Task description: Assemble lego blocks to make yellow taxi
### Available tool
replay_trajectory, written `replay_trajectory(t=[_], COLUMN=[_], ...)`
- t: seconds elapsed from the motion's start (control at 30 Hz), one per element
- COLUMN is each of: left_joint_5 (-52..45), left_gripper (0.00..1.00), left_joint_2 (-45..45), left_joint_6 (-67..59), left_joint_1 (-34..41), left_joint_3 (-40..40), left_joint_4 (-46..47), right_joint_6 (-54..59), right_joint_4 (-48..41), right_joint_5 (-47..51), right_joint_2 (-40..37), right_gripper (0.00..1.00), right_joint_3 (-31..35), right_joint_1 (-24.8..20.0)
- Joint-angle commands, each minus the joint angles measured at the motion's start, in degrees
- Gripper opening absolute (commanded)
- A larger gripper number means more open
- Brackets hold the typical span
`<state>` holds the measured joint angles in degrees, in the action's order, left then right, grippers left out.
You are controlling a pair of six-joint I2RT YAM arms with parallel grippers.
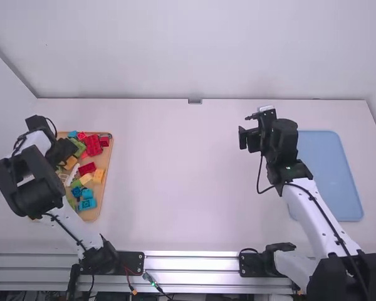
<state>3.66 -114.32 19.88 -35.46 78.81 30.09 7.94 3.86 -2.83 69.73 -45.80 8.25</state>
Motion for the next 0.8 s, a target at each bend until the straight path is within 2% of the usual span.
replay_trajectory(t=[0.0, 0.23, 0.77], left_joint_5=[0.5, 0.4, 3.6], left_gripper=[0.84, 0.78, 0.82], left_joint_2=[-0.4, -0.4, -0.4], left_joint_6=[-0.4, -0.2, -0.8], left_joint_1=[-0.3, -0.5, -0.5], left_joint_3=[-1.7, -2.6, -2.6], left_joint_4=[-0.5, -1.7, 0.0], right_joint_6=[-0.2, -0.2, -0.2], right_joint_4=[0.0, 0.0, 0.4], right_joint_5=[-0.1, -0.1, -0.1], right_joint_2=[0.3, 0.3, 0.3], right_gripper=[0.99, 0.99, 0.99], right_joint_3=[-2.1, -2.1, -2.1], right_joint_1=[0.0, 0.0, 0.0])
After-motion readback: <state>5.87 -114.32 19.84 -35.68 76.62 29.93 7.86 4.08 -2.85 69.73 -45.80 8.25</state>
